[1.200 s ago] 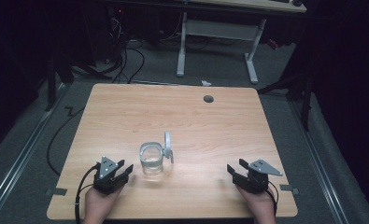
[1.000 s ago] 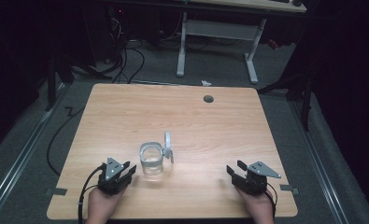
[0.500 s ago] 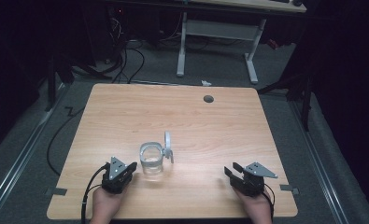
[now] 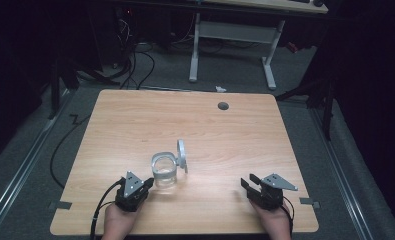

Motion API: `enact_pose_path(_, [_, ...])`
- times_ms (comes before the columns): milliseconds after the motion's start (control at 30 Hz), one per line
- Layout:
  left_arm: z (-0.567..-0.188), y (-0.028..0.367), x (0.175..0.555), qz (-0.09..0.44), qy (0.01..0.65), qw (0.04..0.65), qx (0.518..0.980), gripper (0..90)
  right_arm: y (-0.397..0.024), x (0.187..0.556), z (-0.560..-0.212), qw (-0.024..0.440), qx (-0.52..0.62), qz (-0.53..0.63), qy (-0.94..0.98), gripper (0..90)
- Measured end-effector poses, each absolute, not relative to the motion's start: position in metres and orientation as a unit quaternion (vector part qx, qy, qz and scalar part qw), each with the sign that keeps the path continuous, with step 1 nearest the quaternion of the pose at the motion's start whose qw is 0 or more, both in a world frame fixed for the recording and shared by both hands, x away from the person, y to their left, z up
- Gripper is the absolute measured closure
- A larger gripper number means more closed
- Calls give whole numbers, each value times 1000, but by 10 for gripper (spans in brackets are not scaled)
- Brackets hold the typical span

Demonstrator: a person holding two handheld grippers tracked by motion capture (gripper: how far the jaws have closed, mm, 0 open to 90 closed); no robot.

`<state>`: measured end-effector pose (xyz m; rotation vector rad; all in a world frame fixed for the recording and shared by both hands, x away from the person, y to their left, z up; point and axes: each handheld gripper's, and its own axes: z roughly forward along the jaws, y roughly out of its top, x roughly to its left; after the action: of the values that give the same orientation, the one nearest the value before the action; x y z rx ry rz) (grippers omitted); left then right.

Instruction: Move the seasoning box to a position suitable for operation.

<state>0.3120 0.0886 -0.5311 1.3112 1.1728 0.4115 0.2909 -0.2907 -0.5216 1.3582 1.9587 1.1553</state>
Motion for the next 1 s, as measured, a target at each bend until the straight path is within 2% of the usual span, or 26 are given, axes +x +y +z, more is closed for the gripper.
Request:
enact_pose_path(400, [-531, 50, 305, 150, 479, 629, 594, 900, -290, 291, -522, 244, 496, 422, 719, 590])
enact_pose_path(567, [-530, 62, 310, 165, 493, 630, 577, 900, -289, 290, -523, 235, 492, 423, 724, 604])
enact_pose_path(700, [-527, 81, 330, 196, 517, 624, 552, 900, -288, 291, -524, 237, 491, 420, 725, 616])
enact_pose_path(800, [-526, 82, 339, 208, 518, 620, 551, 900, -287, 292, -524, 237, 495, 417, 724, 624])
enact_pose_path(1000, [-527, 77, 354, 201, 524, 619, 549, 900, -288, 292, -524, 233, 500, 413, 724, 679])
